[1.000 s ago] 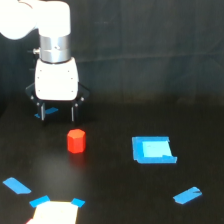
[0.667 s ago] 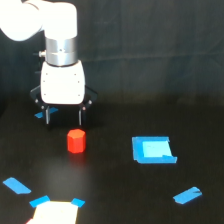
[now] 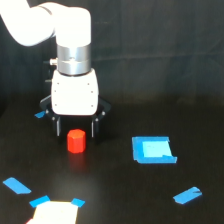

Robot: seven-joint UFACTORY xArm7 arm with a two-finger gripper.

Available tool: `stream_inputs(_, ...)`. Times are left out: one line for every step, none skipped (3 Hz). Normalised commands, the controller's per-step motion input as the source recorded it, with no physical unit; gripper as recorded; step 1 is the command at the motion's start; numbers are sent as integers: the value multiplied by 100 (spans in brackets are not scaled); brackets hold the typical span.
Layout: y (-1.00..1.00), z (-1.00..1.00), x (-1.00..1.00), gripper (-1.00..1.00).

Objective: Pick up the red object from the table

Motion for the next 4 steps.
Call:
stream_inputs(2,-45,-29,-75)
stream_inputs(26,-76,31,-100)
stream_inputs(16,-67,70,-100)
stream_inputs(-100,26,-100,-100)
